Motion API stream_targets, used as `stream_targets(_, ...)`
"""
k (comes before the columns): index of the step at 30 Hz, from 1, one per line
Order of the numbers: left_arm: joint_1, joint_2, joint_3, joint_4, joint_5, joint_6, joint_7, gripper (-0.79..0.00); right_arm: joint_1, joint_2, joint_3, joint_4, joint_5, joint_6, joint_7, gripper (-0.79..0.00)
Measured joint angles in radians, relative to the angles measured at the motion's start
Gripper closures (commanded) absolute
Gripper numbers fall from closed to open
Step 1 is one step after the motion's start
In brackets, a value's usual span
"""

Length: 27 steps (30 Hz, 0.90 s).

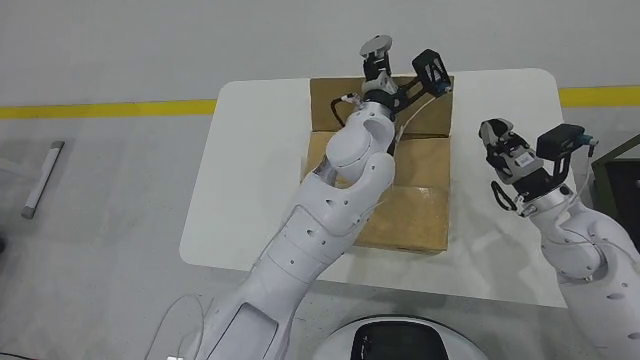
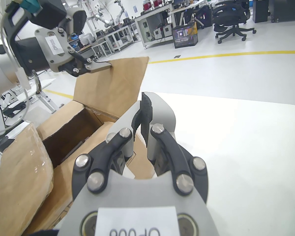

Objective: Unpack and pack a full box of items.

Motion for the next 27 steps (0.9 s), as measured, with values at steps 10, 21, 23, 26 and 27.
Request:
stream_targets(10, 0.262, 0.047, -0.161, -0.349, -0.021, -0.042, -0.066, -0.785, 0.175, 0.005, -0.084, 0.042, -0.076, -0.061, 0.177, 0.0)
stream_targets(21, 0.587, 0.095, -0.3, -0.798, 0.009, -0.218, -0.124, -0.785, 0.42, -0.015, -0.238, 0.264, -0.102, -0.024, 0.317, 0.0)
stream_targets(23, 0.625, 0.099, -0.316, -0.837, -0.004, -0.236, -0.134, -0.785, 0.451, -0.018, -0.261, 0.303, -0.097, -0.023, 0.35, 0.0)
stream_targets(26, 0.66, 0.104, -0.336, -0.871, -0.01, -0.241, -0.139, -0.785, 0.48, -0.02, -0.276, 0.336, -0.097, -0.028, 0.37, 0.0)
stream_targets(27, 0.667, 0.105, -0.341, -0.879, -0.011, -0.238, -0.137, -0.785, 0.481, -0.019, -0.271, 0.335, -0.083, -0.039, 0.361, 0.0)
